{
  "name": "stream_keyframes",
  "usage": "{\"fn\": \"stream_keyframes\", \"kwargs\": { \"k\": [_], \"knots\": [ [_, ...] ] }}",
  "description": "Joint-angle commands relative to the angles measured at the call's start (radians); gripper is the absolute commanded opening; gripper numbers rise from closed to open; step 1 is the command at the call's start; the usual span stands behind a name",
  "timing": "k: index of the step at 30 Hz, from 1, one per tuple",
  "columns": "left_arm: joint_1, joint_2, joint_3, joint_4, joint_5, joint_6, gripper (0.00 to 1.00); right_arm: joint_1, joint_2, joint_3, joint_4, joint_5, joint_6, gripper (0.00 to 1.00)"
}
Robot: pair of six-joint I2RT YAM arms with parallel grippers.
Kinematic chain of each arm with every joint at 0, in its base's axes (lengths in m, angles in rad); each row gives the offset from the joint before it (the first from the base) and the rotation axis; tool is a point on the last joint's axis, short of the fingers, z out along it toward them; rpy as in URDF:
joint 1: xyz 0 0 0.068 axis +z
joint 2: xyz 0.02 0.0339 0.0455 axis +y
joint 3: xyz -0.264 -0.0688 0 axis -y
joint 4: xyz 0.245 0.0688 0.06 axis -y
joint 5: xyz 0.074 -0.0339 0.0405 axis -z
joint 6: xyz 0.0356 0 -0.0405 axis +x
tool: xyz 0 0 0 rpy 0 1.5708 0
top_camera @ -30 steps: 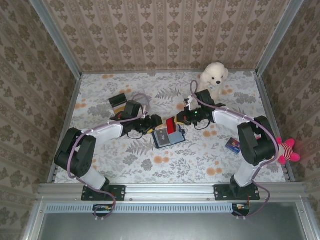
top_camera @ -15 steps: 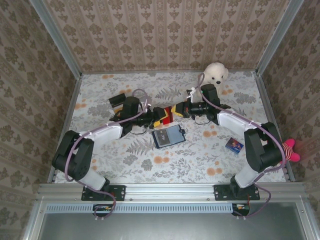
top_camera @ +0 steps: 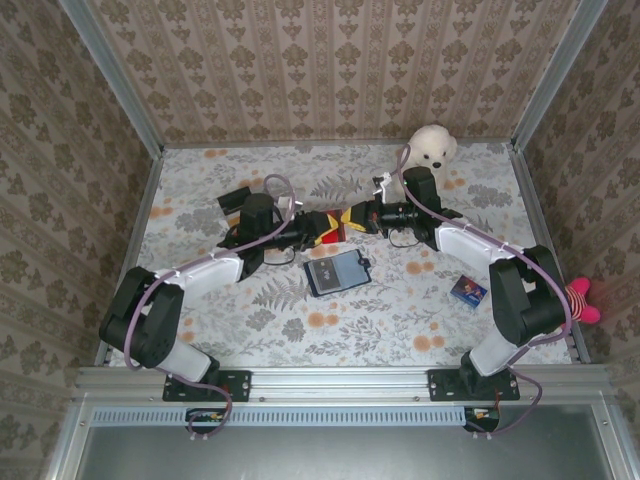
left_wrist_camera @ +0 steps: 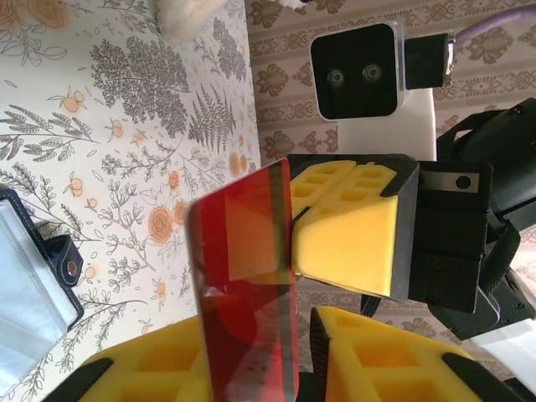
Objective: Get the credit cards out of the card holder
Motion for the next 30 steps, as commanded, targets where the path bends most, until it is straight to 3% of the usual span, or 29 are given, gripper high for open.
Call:
{"fn": "stream_keyframes", "kwargs": {
  "k": [1,8,15,16,18,20,22,25,30],
  "knots": [
    [0.004,-0.029,-0.014,0.068,0.018,-0.012,0.27,-0.007,-0.031,-0.012,0.024,-0.028,0.009,0.00],
    [0.017,-0.033,-0.044,0.120,0.014,-0.032,0.19,-0.017,-0.030,-0.019,0.033,-0.032,0.009,0.00],
    [0.037,-0.050,-0.059,0.100,0.018,-0.013,0.00,-0.022,-0.029,-0.023,0.032,-0.033,0.004,0.00],
    [0.040,-0.058,-0.054,0.072,0.018,0.010,0.00,-0.022,-0.034,-0.021,0.016,-0.029,-0.012,0.08],
    [0.046,-0.084,-0.034,-0.047,0.011,0.083,0.00,-0.024,-0.053,-0.011,-0.067,0.008,-0.064,0.35],
    [0.052,-0.123,0.016,-0.267,-0.020,0.233,0.00,-0.024,-0.081,0.012,-0.194,0.073,-0.154,0.59],
    [0.057,-0.160,0.081,-0.509,-0.082,0.397,0.00,-0.024,-0.101,0.038,-0.307,0.136,-0.225,0.74],
    [0.087,-0.194,0.163,-0.752,-0.147,0.596,0.00,-0.025,-0.117,0.065,-0.418,0.197,-0.304,0.82],
    [0.210,-0.217,0.226,-0.936,-0.145,0.825,0.00,-0.027,-0.144,0.055,-0.429,0.215,-0.344,0.90]
  ]
}}
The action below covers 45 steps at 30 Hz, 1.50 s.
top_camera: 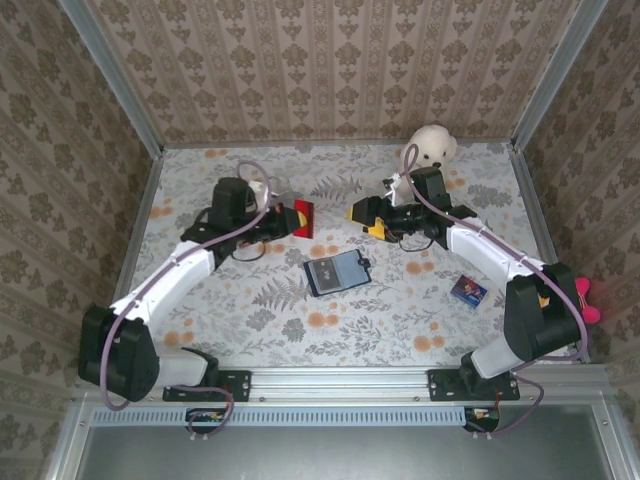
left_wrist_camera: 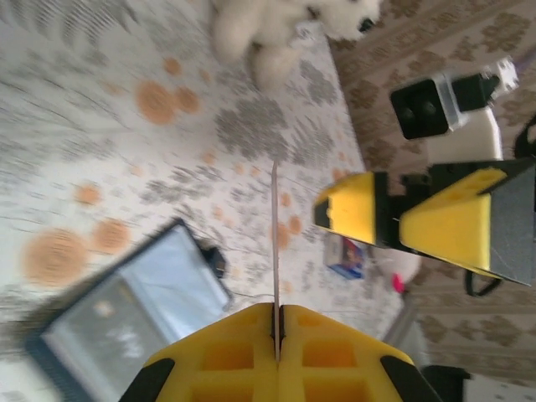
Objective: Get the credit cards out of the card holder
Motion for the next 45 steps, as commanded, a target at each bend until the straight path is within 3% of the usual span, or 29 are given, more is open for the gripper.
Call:
{"fn": "stream_keyframes", "kwargs": {
  "k": [1,5,12,15,23,28,36,45],
  "knots": [
    [0.078,-0.011,0.063,-0.280,-0.041,0.294,0.00,-0.005,-0.042,0.015,-0.080,0.057,-0.078,0.92],
    [0.148,0.032,0.171,-0.452,-0.048,0.549,0.00,-0.010,-0.055,0.009,-0.099,0.080,-0.101,0.97],
    [0.173,0.147,0.318,-0.666,-0.171,0.913,0.00,-0.019,-0.052,-0.007,-0.084,0.069,-0.105,1.00],
    [0.164,0.162,0.322,-0.665,-0.264,1.074,0.00,-0.022,-0.049,-0.004,-0.090,0.074,-0.101,1.00],
    [0.186,0.310,0.394,-0.689,-0.377,1.320,0.00,-0.042,-0.041,-0.003,-0.119,0.064,-0.096,1.00],
    [0.207,0.418,0.475,-0.732,-0.400,1.440,0.00,-0.046,-0.031,-0.015,-0.073,-0.007,-0.028,1.00],
    [0.245,0.520,0.521,-0.725,-0.404,1.546,0.00,-0.046,-0.003,-0.013,-0.038,-0.015,0.012,1.00],
    [0.242,0.588,0.534,-0.671,-0.392,1.538,0.00,-0.047,0.012,-0.021,-0.002,-0.025,0.046,1.00]
  ]
}}
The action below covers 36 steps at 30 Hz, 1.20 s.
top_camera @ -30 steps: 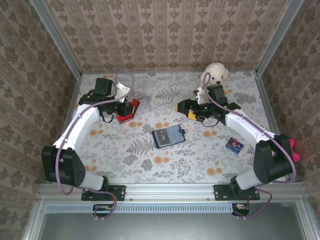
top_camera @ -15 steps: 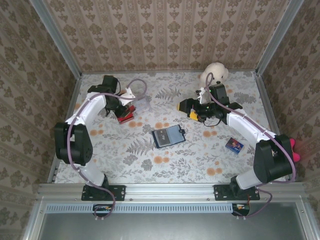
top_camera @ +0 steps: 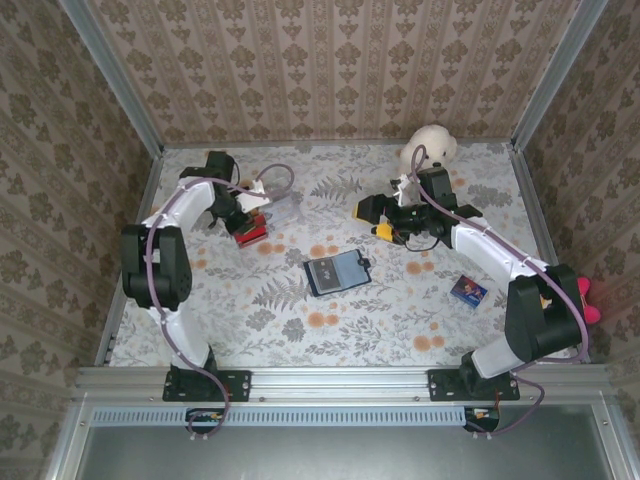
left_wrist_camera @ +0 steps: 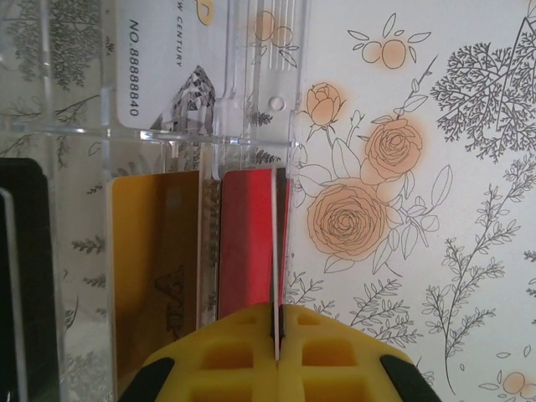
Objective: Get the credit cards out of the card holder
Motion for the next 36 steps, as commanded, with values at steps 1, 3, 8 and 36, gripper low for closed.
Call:
{"fn": "stream_keyframes", "kwargs": {
  "k": [1,3,8,36],
  "knots": [
    [-0.002,0.023,0.022,0.020,0.009,0.039,0.00,-0.006,0.015,-0.014,0.020,-0.028,0.027,1.00],
    [-0.006,0.038,0.017,0.025,-0.043,0.053,0.00,-0.007,0.010,-0.017,0.012,-0.028,0.024,1.00],
    [-0.005,0.056,0.012,0.016,-0.081,0.074,0.00,-0.007,0.003,-0.015,-0.005,-0.022,0.013,1.00],
    [0.000,-0.195,0.062,0.121,-0.035,-0.280,0.50,0.067,-0.036,0.020,-0.145,0.132,-0.058,0.98]
  ]
}}
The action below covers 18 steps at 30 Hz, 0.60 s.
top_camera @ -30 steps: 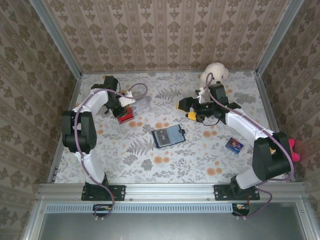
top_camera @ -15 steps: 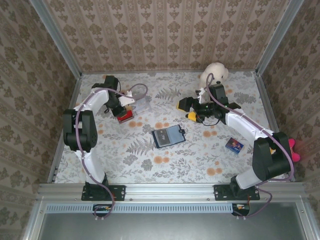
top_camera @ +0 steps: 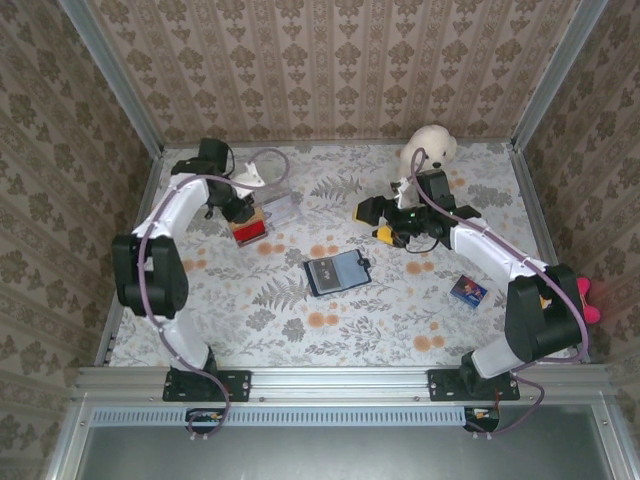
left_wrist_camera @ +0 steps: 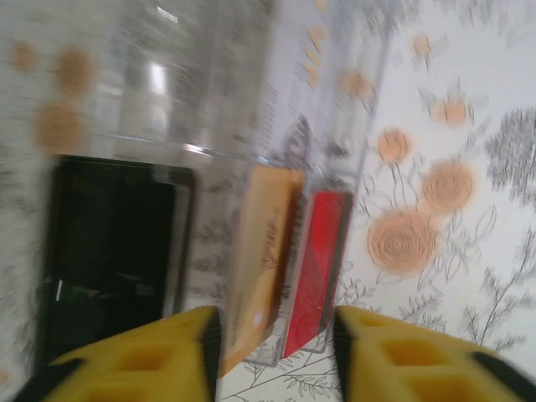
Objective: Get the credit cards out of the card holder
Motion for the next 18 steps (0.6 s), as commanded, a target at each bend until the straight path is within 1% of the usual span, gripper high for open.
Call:
{"fn": "stream_keyframes", "kwargs": {
  "k": [1,2,5,8,11,12,14,18],
  "knots": [
    [0.002,-0.121,-0.005,0.104,-0.003,-0.209,0.57,0.068,-0.033,0.041,-0.149,0.136,-0.103,0.98],
    [0.004,-0.148,-0.026,0.138,-0.021,-0.266,0.63,0.099,-0.029,0.058,-0.197,0.199,-0.135,0.98],
    [0.013,-0.226,-0.095,0.229,-0.054,-0.413,0.75,0.182,-0.006,0.092,-0.283,0.345,-0.189,0.97],
    [0.029,-0.296,-0.168,0.291,-0.073,-0.561,0.84,0.251,0.034,0.109,-0.328,0.442,-0.200,0.95],
    [0.060,-0.356,-0.232,0.311,-0.051,-0.697,0.97,0.306,0.072,0.126,-0.354,0.511,-0.198,0.94],
    [0.076,-0.373,-0.253,0.315,-0.028,-0.744,1.00,0.324,0.083,0.131,-0.359,0.530,-0.197,0.94],
    [0.116,-0.401,-0.285,0.304,0.060,-0.854,1.00,0.356,0.106,0.140,-0.368,0.568,-0.194,0.94],
    [0.125,-0.491,-0.410,0.383,0.150,-0.999,1.00,0.392,0.138,0.145,-0.365,0.604,-0.178,0.93]
  ]
}}
